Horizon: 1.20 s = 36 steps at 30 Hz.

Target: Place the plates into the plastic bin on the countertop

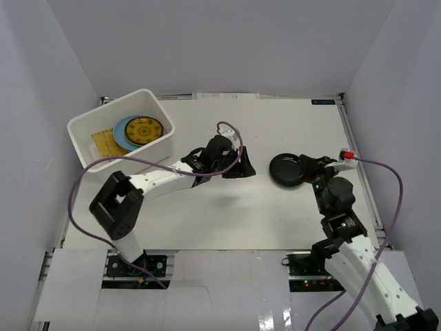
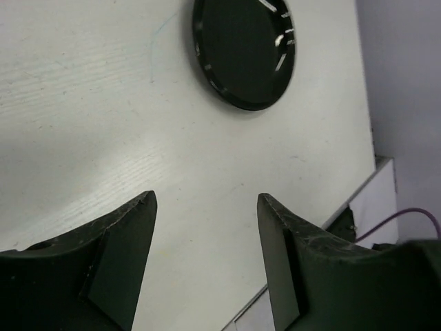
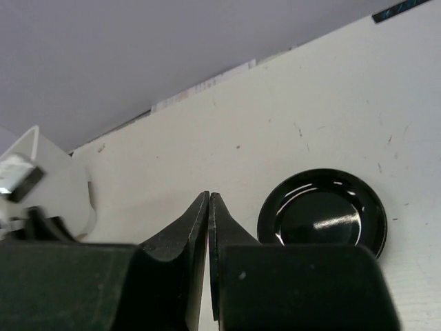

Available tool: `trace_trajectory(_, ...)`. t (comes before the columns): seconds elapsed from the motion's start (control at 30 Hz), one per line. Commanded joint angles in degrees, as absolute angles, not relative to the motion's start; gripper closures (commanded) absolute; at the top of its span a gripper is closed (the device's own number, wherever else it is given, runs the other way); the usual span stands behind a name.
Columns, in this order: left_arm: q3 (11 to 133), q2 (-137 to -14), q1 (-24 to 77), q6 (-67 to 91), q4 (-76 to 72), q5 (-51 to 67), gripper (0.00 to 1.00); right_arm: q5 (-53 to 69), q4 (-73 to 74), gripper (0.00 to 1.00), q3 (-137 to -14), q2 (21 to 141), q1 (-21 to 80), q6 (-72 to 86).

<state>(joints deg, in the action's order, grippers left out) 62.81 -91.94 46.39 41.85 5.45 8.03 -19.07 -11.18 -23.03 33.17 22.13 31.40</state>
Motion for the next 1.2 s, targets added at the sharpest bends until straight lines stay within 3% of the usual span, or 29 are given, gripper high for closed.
trace_trajectory(0.0, 69.67, -99.12, 47.63, 40.78, 0.97, 5.97, 0.31, -22.94, -3.53, 0.92, -23.03, 25.59, 21.8, 26.81)
trace_trajectory(0.47, 93.31, -127.08, 48.96, 38.85, 3.95, 7.3, 0.36, -17.05, 3.07, 0.92, -23.38, 19.78, 21.53, 26.54)
trace_trajectory(0.67, 99.22, -133.85, 48.96, 40.16, 5.63, 7.47, 0.48, -16.79, 3.34, 0.89, -21.89, 19.07, 21.53, 27.16)
trace_trajectory(0.73, 99.75, -134.65, 48.96, 40.17, 5.8, 6.95, 0.66, -16.26, 3.34, 0.89, -21.62, 19.16, 21.53, 27.07)
trace_trajectory(0.8, 99.84, -134.65, 48.87, 40.25, 5.98, 6.42, 0.92, -15.91, 3.34, 0.89, -21.62, 19.42, 21.53, 27.07)
trace_trajectory(0.83, 99.76, -134.04, 48.87, 40.17, 5.98, 6.16, 0.99, -15.82, 3.34, 0.89, -21.62, 19.42, 21.53, 26.98)
trace_trajectory(1.03, 90.81, -125.18, 47.64, 39.73, 1.5, 6.85, 1.0, -16.35, 4.65, 0.88, -23.72, 18.28, 21.53, 26.98)
trace_trajectory(1.17, 77.11, -105.19, 43.18, 39.37, -4.39, 8.43, 1.0, -16.96, 8.69, 0.78, -27.58, 16.35, 21.62, 25.32)
